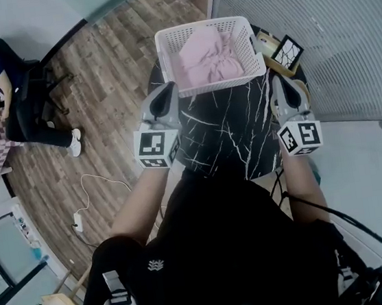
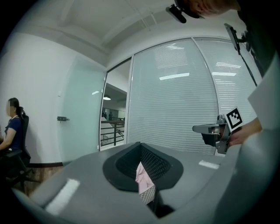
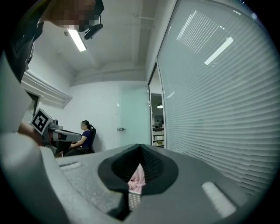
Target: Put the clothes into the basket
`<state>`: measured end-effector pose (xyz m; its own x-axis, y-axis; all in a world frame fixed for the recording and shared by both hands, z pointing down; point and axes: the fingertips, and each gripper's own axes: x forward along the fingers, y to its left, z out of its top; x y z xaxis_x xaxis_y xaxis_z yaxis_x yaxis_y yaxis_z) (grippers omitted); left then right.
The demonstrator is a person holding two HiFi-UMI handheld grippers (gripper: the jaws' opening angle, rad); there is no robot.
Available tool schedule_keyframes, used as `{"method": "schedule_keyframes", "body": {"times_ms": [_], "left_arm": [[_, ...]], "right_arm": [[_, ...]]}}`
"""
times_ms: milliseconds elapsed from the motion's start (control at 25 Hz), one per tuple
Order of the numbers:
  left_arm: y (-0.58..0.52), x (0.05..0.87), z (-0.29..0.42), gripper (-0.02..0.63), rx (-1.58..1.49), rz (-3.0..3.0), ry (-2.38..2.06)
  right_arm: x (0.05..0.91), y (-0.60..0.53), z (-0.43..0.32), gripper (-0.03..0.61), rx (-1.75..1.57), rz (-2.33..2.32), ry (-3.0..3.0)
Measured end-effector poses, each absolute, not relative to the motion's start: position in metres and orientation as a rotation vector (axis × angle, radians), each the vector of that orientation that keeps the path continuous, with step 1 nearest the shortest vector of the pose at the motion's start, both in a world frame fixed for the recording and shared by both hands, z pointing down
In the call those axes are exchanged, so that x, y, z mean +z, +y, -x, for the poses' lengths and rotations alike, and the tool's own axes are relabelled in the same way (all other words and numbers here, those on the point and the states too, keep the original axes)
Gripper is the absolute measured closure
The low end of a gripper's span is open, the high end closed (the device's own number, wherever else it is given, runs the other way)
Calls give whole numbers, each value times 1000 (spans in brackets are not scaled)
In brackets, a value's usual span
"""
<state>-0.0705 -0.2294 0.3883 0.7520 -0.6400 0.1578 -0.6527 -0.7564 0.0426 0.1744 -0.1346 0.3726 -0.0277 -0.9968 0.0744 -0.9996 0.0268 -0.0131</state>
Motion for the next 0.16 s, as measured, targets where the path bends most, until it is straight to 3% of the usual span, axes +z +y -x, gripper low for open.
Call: {"method": "schedule_keyframes", "body": {"times_ms": [160], "left_arm": [[-223, 385, 61, 607, 189, -2859, -1027]], "right_arm": [[377, -127, -185, 577, 121, -2197, -2190]]}}
